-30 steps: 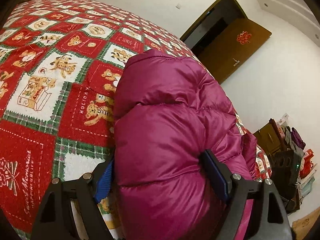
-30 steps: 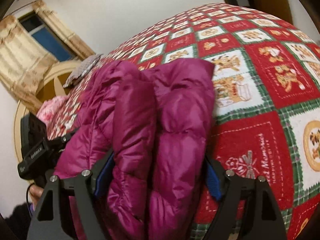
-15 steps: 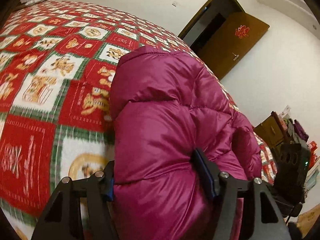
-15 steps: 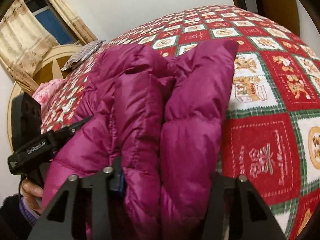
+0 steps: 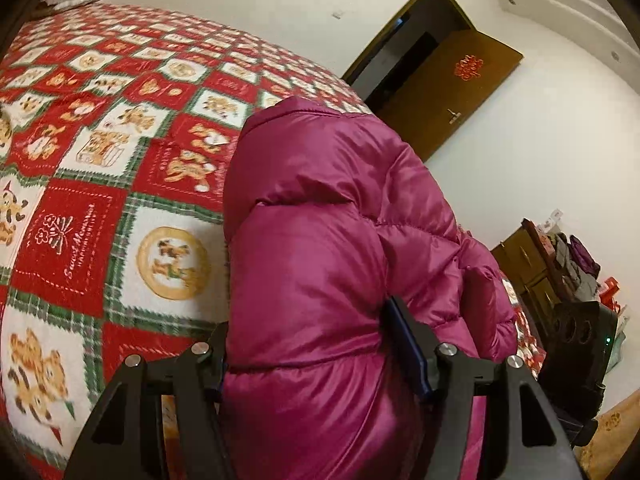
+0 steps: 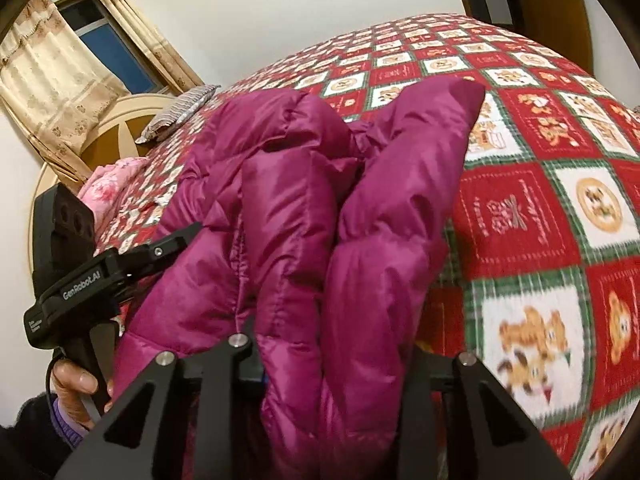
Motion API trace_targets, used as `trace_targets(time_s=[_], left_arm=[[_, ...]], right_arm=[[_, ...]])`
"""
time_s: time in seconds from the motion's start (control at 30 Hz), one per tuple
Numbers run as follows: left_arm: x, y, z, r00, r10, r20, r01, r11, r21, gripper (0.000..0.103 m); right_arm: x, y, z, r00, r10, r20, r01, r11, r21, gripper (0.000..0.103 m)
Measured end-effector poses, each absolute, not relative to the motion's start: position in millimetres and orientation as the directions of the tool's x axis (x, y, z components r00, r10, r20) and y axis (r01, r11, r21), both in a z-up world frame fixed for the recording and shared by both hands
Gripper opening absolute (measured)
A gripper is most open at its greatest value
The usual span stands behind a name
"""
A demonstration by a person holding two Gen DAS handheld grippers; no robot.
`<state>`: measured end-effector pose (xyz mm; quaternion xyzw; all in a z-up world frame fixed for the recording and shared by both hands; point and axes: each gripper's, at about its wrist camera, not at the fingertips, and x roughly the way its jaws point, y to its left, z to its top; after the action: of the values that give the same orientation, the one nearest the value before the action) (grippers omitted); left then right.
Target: Fold large clothes
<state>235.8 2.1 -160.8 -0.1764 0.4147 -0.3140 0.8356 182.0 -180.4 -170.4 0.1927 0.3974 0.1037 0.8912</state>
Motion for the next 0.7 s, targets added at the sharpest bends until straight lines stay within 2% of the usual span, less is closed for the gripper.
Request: trace_targets(time_s=[0.2, 0.7], left_arm=[[220.8, -21.4, -139.4, 0.452, -0.686, -0.570, 0.442, 0.727, -0.525, 0.065], [185.1, -63.1, -111.9, 0.461, -0.642, -0.613, 0.517, 0.756, -0.402, 0.064]], right_arm=[[160.6, -189.5, -157.3, 0.696, 0.317, -0.644, -0.012, 0.903, 0.430, 0.032], [120.9, -215.9, -147.4, 0.745, 0.280, -0.605, 0.043, 0.885, 0.464, 0.032]])
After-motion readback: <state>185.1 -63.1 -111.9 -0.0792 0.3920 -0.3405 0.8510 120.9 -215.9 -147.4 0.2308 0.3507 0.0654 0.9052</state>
